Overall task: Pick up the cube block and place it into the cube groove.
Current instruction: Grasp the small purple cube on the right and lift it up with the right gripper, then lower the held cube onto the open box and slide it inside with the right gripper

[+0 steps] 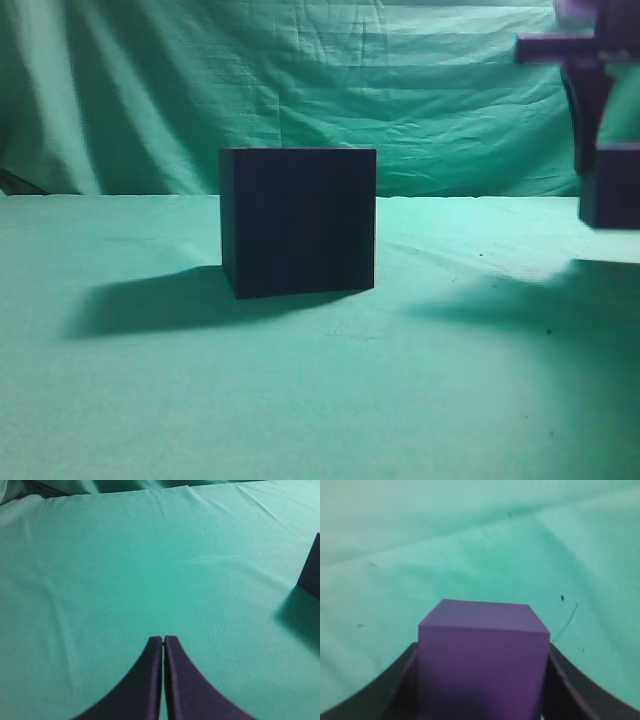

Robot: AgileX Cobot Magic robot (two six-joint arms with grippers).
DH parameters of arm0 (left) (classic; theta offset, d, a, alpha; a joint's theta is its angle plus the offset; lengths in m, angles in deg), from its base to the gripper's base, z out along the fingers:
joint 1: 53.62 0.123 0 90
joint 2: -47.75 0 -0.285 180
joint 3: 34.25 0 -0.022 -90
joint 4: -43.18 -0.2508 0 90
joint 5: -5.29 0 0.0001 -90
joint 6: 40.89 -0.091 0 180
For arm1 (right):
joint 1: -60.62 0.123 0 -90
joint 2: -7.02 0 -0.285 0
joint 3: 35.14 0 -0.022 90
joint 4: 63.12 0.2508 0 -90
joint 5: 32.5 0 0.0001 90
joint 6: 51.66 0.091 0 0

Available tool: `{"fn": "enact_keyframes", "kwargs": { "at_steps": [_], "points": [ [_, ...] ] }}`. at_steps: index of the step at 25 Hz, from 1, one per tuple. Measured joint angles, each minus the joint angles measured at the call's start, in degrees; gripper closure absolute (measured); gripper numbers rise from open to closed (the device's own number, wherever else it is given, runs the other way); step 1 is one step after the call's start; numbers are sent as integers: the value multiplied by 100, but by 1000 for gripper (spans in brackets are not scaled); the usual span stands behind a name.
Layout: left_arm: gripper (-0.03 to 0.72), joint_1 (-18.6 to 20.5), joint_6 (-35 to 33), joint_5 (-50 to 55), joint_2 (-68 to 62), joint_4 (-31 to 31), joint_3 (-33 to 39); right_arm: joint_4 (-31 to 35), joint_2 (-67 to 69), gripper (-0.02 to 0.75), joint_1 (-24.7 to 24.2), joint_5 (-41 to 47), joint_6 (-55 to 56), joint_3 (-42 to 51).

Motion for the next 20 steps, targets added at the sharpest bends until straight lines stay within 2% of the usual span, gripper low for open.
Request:
{"fn": "enact_keyframes", "kwargs": {
  "at_steps": [4, 9, 14, 16, 20],
  "points": [
    [688, 0, 0, 0, 0, 0, 0, 53, -202, 305, 433, 573, -650, -791],
    [688, 0, 0, 0, 0, 0, 0, 159, -248, 305, 1596, 1314, -1015, -1687],
    [688, 0, 0, 0, 0, 0, 0, 241, -53, 305, 2557, 1467, -1267, -2208],
    [688, 0, 0, 0, 0, 0, 0, 245, 137, 305, 2793, 1483, -1360, -2344],
    [688, 0, 0, 0, 0, 0, 0, 270, 551, 305, 2966, 1483, -1542, -2529]
  ]
}}
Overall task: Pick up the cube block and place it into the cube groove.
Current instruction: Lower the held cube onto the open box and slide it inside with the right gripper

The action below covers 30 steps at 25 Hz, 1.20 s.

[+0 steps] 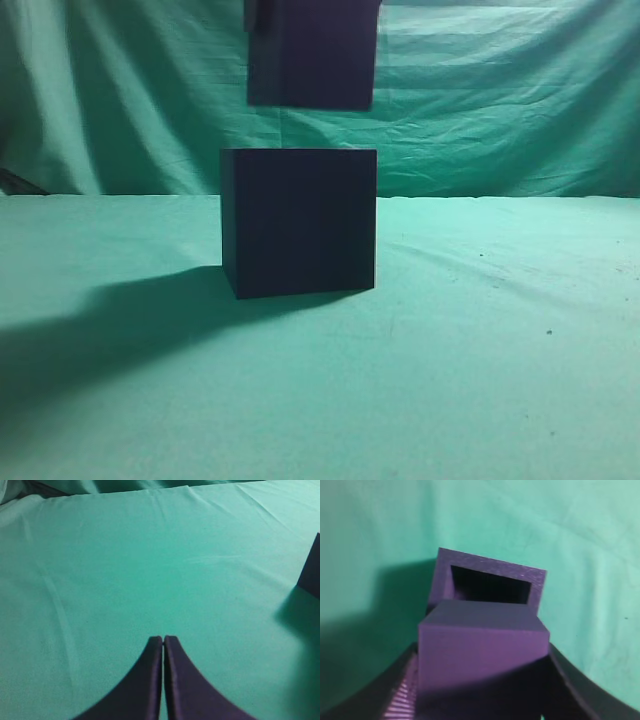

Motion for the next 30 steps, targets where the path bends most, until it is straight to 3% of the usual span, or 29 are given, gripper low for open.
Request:
{"fn": "enact_keyframes", "kwargs": {
  "at_steps": [30],
  "points": [
    [688, 0, 0, 0, 0, 0, 0, -173, 595, 305, 0, -168, 861, -286]
  ]
}}
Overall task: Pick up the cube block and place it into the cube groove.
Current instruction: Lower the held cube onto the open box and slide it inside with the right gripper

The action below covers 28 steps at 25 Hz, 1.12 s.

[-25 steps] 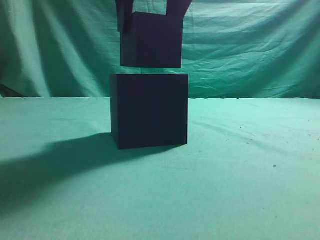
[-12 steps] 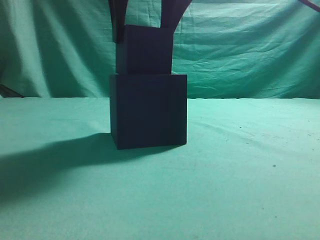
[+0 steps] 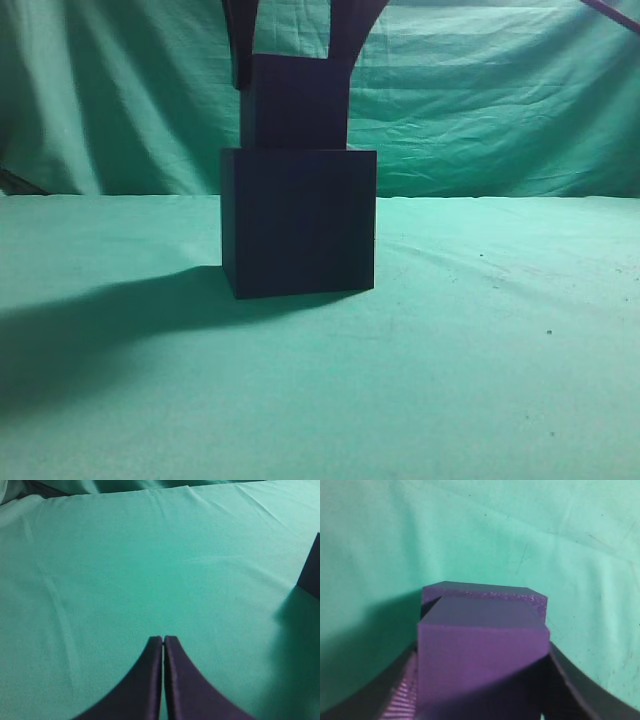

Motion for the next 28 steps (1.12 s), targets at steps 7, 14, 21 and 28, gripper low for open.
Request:
{"fn": "enact_keyframes", "kwargs": {
  "at_steps": [7, 14, 21, 28],
  "points": [
    [688, 0, 0, 0, 0, 0, 0, -13, 0, 305, 0, 79, 63, -12],
    [688, 0, 0, 0, 0, 0, 0, -1, 0, 305, 0, 103, 153, -12],
    [688, 0, 0, 0, 0, 0, 0, -1, 0, 305, 0, 97, 190, -12],
    [688, 0, 0, 0, 0, 0, 0, 6, 0, 305, 0, 97, 220, -12]
  ]
}}
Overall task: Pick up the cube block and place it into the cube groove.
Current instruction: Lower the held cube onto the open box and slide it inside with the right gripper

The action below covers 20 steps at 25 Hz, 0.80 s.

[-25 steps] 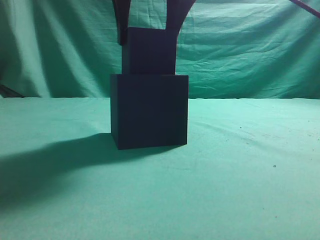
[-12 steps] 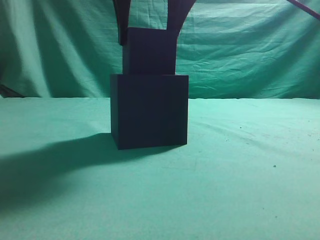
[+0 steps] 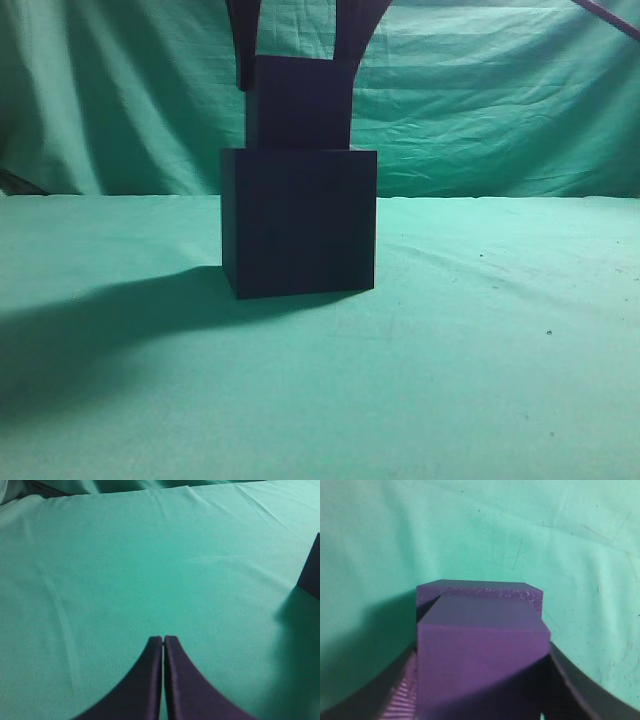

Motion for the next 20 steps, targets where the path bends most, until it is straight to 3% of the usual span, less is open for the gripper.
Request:
{"fn": "enact_keyframes", "kwargs": {
  "at_steps": [11, 20],
  "points": [
    [688, 0, 0, 0, 0, 0, 0, -6, 14, 305, 199, 230, 56, 35],
    [688, 0, 0, 0, 0, 0, 0, -661, 24, 305, 512, 275, 421, 48]
  ]
}}
